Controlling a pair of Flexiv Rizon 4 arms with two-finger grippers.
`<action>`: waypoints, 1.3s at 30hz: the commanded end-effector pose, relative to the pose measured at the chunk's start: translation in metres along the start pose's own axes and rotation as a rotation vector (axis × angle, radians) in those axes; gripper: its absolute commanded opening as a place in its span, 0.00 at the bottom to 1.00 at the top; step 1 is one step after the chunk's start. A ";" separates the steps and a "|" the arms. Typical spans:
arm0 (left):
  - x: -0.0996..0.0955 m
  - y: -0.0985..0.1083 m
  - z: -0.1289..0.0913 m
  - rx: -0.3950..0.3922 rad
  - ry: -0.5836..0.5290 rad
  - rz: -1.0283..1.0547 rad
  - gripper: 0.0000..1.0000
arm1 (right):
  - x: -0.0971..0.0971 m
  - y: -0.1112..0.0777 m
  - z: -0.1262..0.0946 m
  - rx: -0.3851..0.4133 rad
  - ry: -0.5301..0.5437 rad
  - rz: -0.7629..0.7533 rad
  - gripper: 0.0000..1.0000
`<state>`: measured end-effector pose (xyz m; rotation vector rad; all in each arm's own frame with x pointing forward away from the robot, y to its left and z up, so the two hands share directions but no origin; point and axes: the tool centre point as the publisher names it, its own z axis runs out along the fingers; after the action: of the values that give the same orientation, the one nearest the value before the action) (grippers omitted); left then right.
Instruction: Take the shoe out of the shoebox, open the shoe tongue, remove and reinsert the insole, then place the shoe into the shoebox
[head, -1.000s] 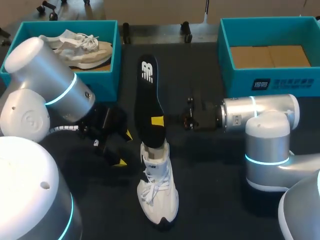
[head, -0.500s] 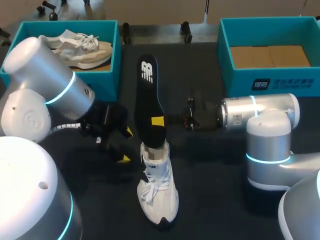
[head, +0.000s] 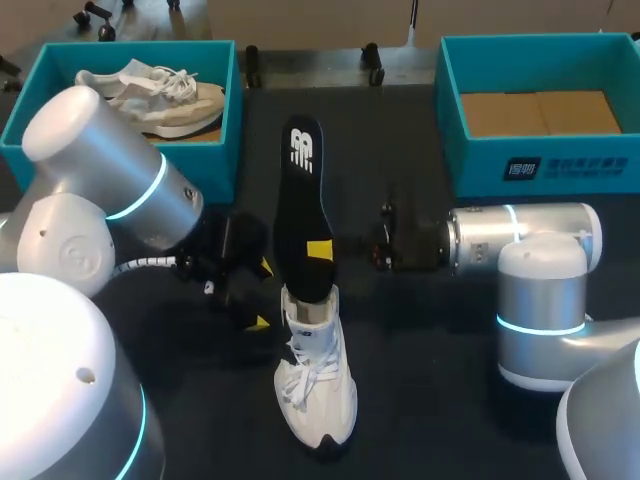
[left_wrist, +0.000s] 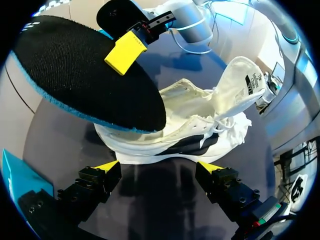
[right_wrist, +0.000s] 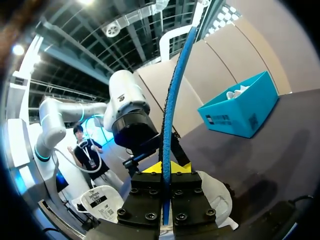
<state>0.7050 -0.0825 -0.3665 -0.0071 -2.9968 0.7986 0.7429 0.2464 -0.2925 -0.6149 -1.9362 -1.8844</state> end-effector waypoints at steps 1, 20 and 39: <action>0.000 -0.001 0.001 -0.003 -0.001 0.000 1.00 | 0.001 -0.001 0.005 -0.006 -0.010 0.000 0.00; 0.000 -0.001 0.001 -0.003 -0.001 0.000 1.00 | -0.006 -0.010 0.008 -0.026 -0.046 0.039 0.00; 0.000 -0.001 0.001 -0.003 -0.001 0.000 1.00 | -0.005 -0.024 0.002 -0.001 -0.005 0.047 0.00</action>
<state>0.7060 -0.0839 -0.3663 -0.0071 -2.9975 0.7925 0.7354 0.2472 -0.3139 -0.6615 -1.9035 -1.8641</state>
